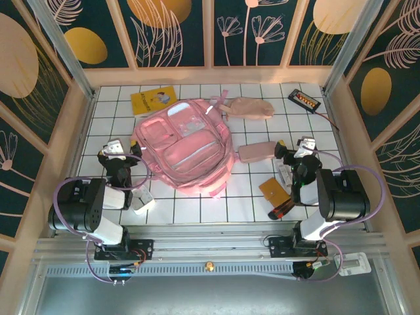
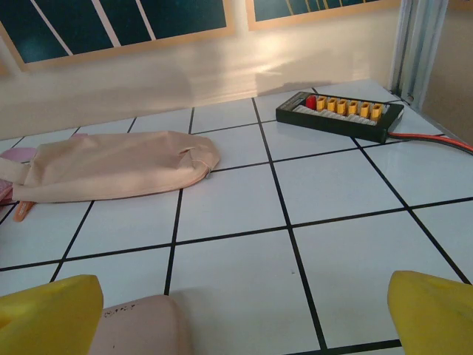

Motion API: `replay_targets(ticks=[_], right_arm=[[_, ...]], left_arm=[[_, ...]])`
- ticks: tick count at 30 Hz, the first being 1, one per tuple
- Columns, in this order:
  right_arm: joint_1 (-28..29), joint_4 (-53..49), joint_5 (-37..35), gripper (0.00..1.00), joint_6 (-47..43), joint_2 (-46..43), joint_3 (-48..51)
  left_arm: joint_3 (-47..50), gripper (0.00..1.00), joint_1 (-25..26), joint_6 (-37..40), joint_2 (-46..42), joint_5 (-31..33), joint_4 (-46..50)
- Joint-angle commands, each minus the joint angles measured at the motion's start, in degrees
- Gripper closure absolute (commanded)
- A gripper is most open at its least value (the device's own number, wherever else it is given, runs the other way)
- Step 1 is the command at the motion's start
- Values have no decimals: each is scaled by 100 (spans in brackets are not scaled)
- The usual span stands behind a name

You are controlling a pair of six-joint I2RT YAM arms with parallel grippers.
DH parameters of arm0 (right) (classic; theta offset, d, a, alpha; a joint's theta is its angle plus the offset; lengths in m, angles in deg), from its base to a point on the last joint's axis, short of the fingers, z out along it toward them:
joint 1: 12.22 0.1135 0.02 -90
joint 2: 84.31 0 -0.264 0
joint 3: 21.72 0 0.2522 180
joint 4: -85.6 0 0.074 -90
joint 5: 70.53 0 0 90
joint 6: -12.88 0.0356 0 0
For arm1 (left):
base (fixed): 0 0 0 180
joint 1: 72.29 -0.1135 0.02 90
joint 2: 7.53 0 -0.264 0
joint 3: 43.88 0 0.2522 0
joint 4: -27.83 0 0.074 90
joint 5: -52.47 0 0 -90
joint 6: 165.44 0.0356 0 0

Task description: Pack the student bag

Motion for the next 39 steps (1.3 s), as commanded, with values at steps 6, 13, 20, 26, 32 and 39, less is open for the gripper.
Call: replay_targets(ticks=[6,13,20,26,32,39], right_arm=[[-31,163,-18,1,-59,-20,-59],[-30,164,-18,1,-56,-20,-63],[-82,127,79,1,-34,-30,-72],[-80,122,79,1,-33,-36,-71],[-79,146,72,1,-33,-31,-57],[-107,-1830,-809,1,345,-1055,-744]], left_arm=[[-34,1,-42,55,-11,-12,-297],[-34,1,-41,55,-12,-9,-297],[-34,1,-42,43,-6,-1,-298],[-34,1,-41,45,-5,-2,-304],[68,1,-42,-45,-42,221,-460],[-62,1,-42,12,-1486,-31,1122]])
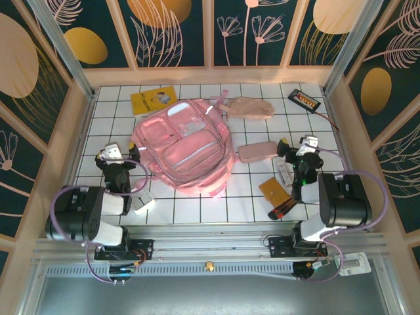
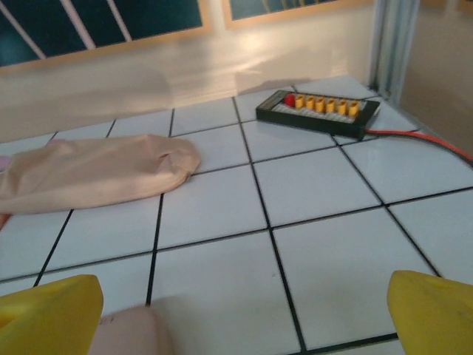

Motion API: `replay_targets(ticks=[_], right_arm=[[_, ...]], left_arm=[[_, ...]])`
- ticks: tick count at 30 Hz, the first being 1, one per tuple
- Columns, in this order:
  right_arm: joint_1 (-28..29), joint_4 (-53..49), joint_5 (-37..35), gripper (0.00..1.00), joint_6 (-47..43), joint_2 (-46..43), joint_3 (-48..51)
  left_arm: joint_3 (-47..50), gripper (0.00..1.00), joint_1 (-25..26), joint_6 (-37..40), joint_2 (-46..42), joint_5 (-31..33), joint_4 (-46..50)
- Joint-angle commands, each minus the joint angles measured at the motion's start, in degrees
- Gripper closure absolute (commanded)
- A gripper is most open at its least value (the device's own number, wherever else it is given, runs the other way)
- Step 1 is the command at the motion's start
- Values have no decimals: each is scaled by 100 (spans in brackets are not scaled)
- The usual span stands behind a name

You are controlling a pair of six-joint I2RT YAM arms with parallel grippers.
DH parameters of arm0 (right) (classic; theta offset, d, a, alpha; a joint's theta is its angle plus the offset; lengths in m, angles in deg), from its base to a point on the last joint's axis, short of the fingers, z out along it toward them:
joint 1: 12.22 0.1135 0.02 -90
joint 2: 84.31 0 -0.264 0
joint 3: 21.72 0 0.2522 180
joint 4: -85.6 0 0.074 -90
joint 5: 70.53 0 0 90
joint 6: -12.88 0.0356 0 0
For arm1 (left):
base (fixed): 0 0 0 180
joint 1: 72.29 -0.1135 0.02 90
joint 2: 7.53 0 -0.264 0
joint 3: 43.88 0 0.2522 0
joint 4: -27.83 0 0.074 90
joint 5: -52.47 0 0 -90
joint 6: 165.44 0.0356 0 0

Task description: Pack the student bag

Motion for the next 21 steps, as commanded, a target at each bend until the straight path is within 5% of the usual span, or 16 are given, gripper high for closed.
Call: replay_targets(ticks=[1,4,7,12,16,21], right_arm=[[-83,-1392,-561,1,356,-744,-611],[-189,-2910,-833,1,1063,-1151,-1353],[-394,-4725,-874,1,1982,-1070,-2447],[-827,-7063,1033,1,2598,89,-4561],[-362,-7615,2309,5,2463,750,-5653],[490,-8811,2639,5,2436,1367,-6911]], left_arm=[[-891,1,-40,-85,-1073,123,2307],[-1790,1,-39,-448,-1548,874,4425],[-2257,1,-40,-449,-1999,711,5400],[-3556,1,-23,-800,-1938,-187,7396],[-4331,1,532,-646,-1437,-772,8081],[-5387,1,1216,-480,-368,-1244,8956]])
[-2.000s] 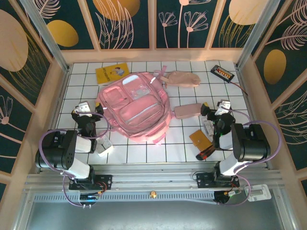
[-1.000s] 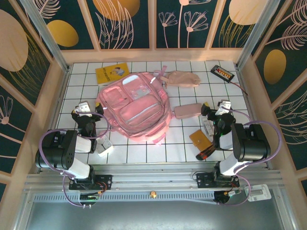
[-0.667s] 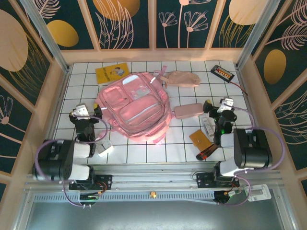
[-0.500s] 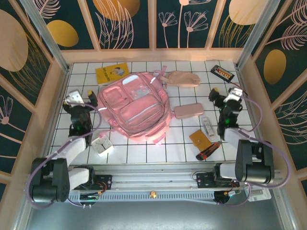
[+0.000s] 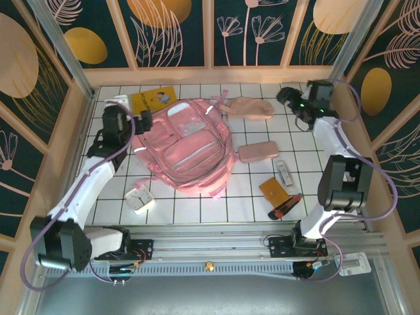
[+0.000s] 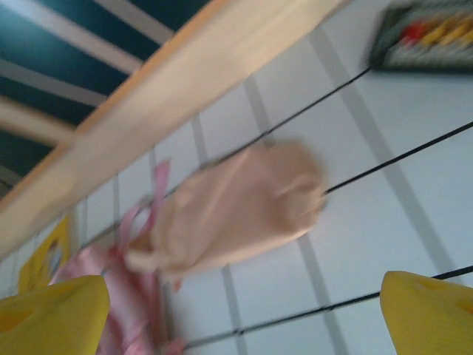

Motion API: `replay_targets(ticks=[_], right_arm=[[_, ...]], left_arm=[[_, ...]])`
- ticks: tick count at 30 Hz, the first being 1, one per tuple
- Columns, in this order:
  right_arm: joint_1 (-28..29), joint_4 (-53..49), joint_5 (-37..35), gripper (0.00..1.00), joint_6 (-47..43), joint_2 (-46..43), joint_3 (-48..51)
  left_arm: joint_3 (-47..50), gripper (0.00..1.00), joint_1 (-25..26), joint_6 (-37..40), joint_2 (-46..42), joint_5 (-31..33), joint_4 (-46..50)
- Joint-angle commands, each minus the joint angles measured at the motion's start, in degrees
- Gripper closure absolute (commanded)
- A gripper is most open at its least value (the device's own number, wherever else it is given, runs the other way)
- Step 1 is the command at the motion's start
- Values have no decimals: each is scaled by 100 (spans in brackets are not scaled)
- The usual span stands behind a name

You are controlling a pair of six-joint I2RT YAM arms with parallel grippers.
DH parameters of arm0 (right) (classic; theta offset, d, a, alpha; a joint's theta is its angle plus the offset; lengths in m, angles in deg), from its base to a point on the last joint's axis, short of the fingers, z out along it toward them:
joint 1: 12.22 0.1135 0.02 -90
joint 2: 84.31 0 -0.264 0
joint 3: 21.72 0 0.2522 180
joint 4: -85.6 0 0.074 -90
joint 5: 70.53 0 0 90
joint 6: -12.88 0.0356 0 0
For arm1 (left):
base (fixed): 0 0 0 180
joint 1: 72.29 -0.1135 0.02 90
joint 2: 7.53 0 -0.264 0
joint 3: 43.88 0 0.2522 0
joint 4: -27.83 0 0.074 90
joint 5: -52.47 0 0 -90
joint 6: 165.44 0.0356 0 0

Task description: Pack the student bag

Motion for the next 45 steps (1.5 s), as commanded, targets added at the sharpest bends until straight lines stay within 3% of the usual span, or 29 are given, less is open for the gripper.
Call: replay_targets(ticks=[1,5,10,20,24,28,31,36,40,45], right_arm=[[540,-1405,651,5,125,265,-779],[949,-2082,637,5,133,623,-1274],[1204,-2007,798,6,338,746,-1119],[1306,-1683,1370,9,229,875,-759],[1325,-1869,1291,9,221,592,-708],[1408,-1784,1283,10,468,201,-503],[1586,-1817,871,11,389,-35,-439],[1865,-1632,737,12,772,-446,-176],[1889,-1830,708,13,636,-375,-406],[1829,-2185,753,15,301,-70,-812]], left_arm=[[-530,1,447,255,579,-546,1142],[-890,1,1146,653,1028,-593,1468],[-1005,1,1924,959,1335,-976,1806],[-1911,4,3098,724,2439,-513,2534],[-2112,9,3150,774,2995,-514,2753],[-2062,12,3152,942,3171,-275,2699],[-1823,15,3144,1076,3189,13,2379],[-1938,23,3134,1113,3517,-17,2481],[-1810,28,3060,1075,3596,-180,2420],[-2031,44,2818,905,3878,-375,2621]])
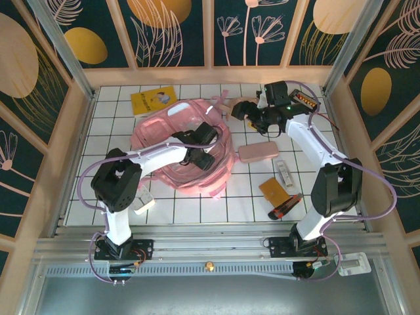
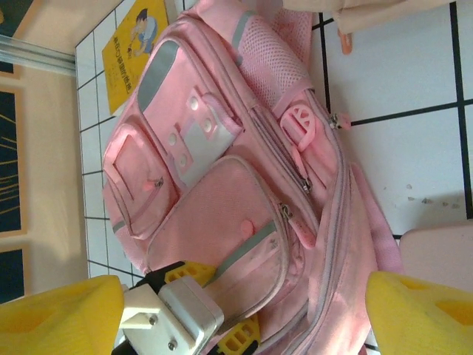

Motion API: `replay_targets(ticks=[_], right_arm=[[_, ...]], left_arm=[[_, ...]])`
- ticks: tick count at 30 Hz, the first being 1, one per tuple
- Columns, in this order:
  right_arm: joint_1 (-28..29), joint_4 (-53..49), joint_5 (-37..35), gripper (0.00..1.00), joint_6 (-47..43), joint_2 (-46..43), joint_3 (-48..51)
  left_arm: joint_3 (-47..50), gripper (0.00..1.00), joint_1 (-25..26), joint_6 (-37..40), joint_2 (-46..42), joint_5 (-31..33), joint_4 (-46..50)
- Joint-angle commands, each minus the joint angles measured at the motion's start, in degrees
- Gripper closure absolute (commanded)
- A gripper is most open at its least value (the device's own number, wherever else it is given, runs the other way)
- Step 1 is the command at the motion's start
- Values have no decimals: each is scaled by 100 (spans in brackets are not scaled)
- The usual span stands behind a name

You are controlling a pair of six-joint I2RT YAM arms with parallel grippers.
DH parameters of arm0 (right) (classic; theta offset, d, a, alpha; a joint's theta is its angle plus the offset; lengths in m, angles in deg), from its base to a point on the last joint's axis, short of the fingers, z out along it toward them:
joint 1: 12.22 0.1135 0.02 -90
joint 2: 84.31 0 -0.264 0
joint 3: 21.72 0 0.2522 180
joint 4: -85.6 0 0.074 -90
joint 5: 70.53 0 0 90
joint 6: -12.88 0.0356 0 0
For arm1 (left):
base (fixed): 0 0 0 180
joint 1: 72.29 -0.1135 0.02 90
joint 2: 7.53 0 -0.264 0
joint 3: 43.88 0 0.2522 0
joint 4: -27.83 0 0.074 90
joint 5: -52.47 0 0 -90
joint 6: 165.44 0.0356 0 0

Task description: Pack the student bag

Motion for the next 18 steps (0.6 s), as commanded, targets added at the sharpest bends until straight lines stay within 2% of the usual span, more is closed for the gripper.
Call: replay_targets(ticks=[1,3,5,7,10,14,16,18], right_arm=[[-66,-258,-19,15,-266,187,-342],[-120,-246,39,16,-307,248,-357],[-178,-128,189,17,-293,254,-263],[-209,145,324,17,-376,202,-73],[-180,667,467,16,-598,26,169],[41,2305,484,16,-1498,-634,1127],[82,3451,710,18,-2126,-1001,1935],[117,4125,1180,23,-2911,-1159,2441]], left_arm=[[-198,50,-200,-115,303,-139,279],[-327,62,-240,-99,360,-214,402],[-432,70,-249,-41,370,-267,491],[-537,84,-292,-26,351,-390,595],[-614,97,-372,14,114,-655,684],[-360,100,-582,89,-459,-1090,484],[-154,100,-630,167,-734,-1216,317],[-45,100,-650,204,-914,-1276,287]])
